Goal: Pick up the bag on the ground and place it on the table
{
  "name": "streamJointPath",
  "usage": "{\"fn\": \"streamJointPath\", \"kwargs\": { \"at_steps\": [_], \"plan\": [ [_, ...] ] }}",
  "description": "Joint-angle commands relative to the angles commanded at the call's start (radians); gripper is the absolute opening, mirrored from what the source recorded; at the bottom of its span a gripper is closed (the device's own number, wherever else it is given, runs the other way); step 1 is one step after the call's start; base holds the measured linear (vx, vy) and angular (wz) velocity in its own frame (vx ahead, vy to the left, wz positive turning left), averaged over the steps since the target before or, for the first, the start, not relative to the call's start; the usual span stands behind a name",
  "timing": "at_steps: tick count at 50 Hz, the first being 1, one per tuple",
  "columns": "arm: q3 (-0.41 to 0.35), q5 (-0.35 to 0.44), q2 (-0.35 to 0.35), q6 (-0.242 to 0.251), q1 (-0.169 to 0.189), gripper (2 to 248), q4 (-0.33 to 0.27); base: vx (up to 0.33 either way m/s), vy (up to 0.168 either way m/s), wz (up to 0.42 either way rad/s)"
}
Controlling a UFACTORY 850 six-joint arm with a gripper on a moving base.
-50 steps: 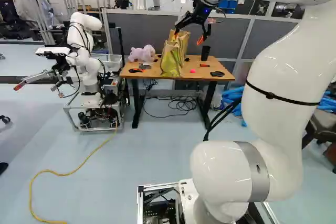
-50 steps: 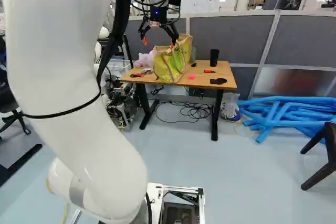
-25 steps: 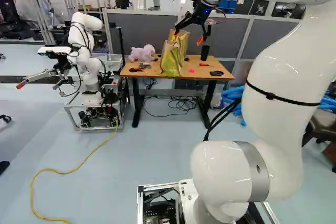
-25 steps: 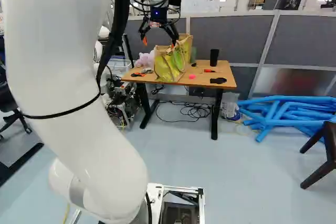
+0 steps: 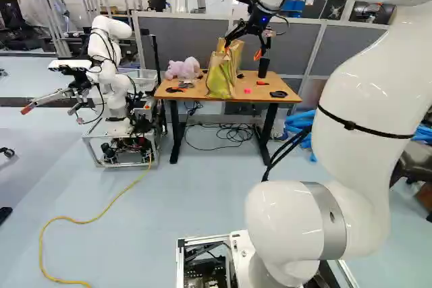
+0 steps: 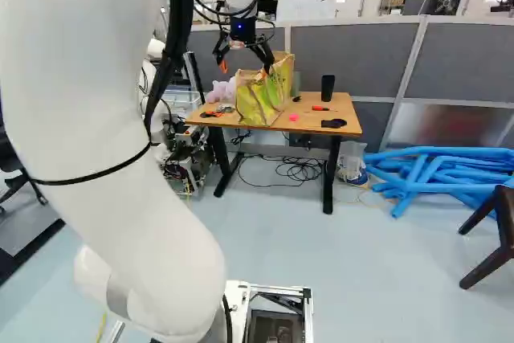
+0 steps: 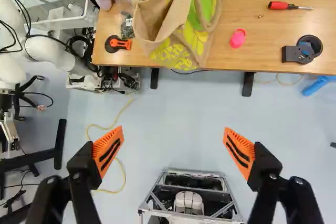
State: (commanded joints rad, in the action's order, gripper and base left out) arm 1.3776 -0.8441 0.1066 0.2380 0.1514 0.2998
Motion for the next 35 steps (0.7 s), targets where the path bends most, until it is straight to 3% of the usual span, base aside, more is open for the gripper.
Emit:
{"fn": "streamJointPath", "kwargs": {
  "at_steps": [35],
  "plan": [
    [-0.175,0.233,-0.052,-0.032,-0.021,247,-0.041,0.000,0.000,0.000]
  ]
}}
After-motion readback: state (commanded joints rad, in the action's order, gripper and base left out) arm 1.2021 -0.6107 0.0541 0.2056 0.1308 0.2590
